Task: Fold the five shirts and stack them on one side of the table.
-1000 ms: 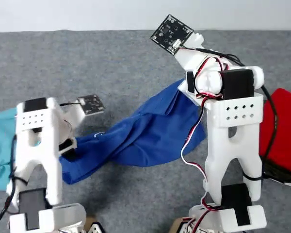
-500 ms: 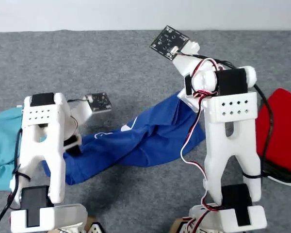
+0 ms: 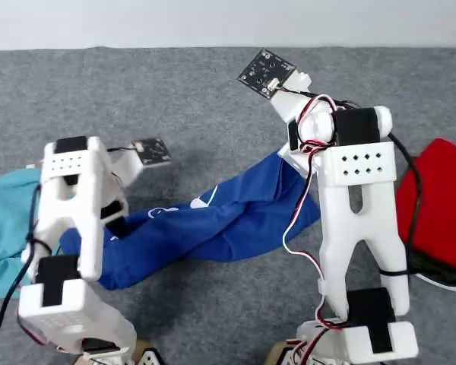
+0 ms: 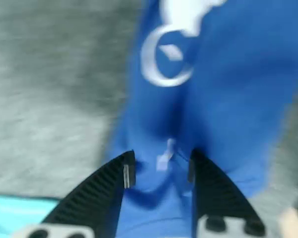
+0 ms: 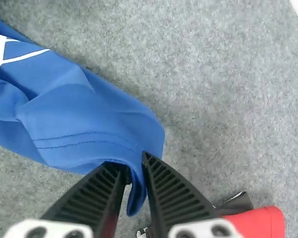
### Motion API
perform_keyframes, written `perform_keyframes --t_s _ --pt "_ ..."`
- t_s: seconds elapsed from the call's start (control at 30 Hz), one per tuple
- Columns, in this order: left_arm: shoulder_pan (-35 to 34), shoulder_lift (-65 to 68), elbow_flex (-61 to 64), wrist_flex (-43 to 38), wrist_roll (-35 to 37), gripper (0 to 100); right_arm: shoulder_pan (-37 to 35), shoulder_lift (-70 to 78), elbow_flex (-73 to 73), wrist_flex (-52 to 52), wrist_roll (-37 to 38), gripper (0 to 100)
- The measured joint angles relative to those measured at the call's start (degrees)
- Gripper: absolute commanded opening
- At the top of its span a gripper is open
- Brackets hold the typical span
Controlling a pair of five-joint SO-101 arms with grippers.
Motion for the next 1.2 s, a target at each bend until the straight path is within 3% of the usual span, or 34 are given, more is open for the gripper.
perform_keyframes --t_s 0.23,0.8,1.0,1.2 --pt "6.7 -0.2 -0.3 10.2 0.0 12 0.8 0.0 0.0 0.0 0.0 1.0" --pt "18.9 -24.7 18.6 11.3 3.6 12 4.9 0.0 0.0 0.0 0.0 1.0" --pt "17.1 -27.6 17.1 9.7 7.5 13 4.9 0.0 -0.7 -0.2 0.0 1.0" --pt "11.3 -27.6 16.9 7.4 7.9 18 5.1 0.1 -11.5 -0.5 0.0 1.0"
